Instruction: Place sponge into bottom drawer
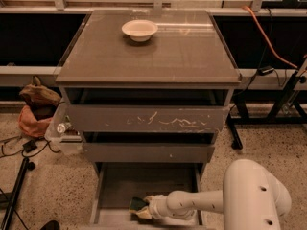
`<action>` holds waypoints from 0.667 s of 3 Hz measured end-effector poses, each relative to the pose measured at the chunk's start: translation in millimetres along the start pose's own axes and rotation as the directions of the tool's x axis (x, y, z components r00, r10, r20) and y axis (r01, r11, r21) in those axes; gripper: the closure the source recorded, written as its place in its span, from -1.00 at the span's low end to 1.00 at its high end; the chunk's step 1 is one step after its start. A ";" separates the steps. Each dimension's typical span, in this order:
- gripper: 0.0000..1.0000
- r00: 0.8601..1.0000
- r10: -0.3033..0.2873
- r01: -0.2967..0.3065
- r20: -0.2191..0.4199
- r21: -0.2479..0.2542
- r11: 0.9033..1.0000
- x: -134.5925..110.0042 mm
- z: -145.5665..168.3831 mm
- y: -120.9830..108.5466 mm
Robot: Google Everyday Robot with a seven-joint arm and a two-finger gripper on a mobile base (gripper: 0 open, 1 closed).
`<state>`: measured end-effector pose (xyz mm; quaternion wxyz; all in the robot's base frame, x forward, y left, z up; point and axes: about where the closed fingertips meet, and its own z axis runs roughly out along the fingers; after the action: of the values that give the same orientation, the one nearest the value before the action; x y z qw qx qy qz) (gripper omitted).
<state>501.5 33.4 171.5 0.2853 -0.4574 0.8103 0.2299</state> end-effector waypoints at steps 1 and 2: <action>1.00 0.999 0.032 -0.032 -0.018 -0.012 0.999 16.0 24.3 -10.4; 0.64 0.999 0.034 -0.034 -0.015 -0.005 0.999 15.2 25.9 -15.3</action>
Offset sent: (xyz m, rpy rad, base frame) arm 0.0074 0.0007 -0.0267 -0.0024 0.0332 -0.0117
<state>515.0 33.2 140.6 0.2739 -0.4460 0.8195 0.2334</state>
